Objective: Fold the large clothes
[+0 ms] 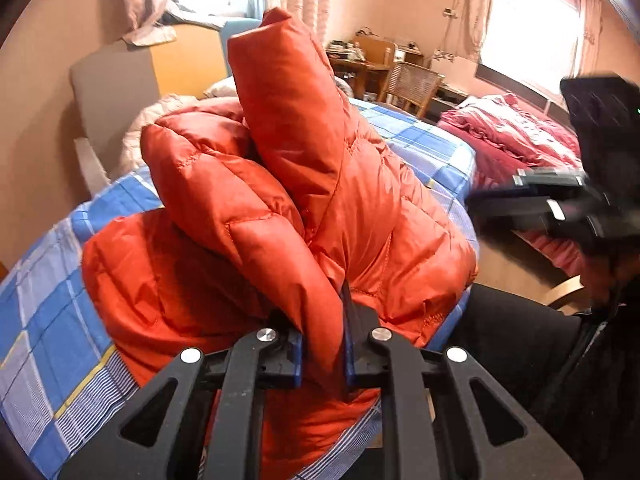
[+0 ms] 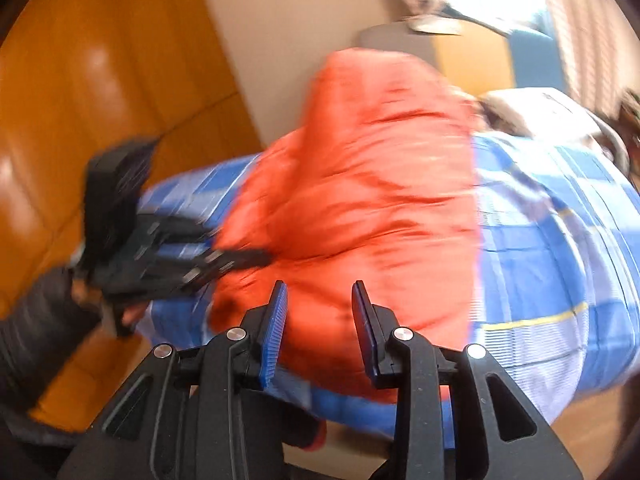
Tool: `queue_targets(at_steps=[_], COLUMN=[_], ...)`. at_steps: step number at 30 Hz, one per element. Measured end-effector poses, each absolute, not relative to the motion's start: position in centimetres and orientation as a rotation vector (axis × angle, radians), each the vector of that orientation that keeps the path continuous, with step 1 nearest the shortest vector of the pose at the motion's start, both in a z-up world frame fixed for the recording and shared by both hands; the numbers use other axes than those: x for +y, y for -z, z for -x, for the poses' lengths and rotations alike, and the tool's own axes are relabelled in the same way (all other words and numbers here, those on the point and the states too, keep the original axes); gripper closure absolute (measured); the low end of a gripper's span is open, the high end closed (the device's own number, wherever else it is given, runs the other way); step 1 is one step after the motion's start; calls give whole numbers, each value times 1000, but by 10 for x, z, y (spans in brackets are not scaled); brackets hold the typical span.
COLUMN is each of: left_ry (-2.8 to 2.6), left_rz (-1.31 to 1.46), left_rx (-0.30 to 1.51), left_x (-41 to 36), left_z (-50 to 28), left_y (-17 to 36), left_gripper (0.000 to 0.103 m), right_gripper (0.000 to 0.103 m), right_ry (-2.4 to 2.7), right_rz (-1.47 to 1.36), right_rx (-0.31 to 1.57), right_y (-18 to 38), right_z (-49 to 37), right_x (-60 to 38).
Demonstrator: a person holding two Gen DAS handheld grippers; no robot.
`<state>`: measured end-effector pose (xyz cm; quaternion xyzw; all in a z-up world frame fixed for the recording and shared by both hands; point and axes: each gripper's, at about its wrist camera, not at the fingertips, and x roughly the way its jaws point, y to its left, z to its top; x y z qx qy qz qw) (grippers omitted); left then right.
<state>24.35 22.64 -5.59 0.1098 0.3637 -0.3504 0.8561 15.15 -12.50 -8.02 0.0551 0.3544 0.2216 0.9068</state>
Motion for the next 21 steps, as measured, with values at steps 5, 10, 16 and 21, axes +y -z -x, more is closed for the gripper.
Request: queue_targets(at_steps=[5,10,16,21], left_ry=[640,548,448,380], left_rz=[-218,-186,-122,-92], left_rx=[733,720,758,815], left_x=[230,230,246,255], left_z=[-229,-221,-219,-225], left_y=[54,58,75,95], left_gripper=[91,91,91,91], right_gripper=[70,70,70,70], right_ry=[-345,-350,-458,-474], right_rz=[-168,-109,72,247], right_rx=[745,727,770,821], right_y=[81,70,64,85], right_z=[-192,-237,-278,-296], right_x=[-145,-112,-51,3])
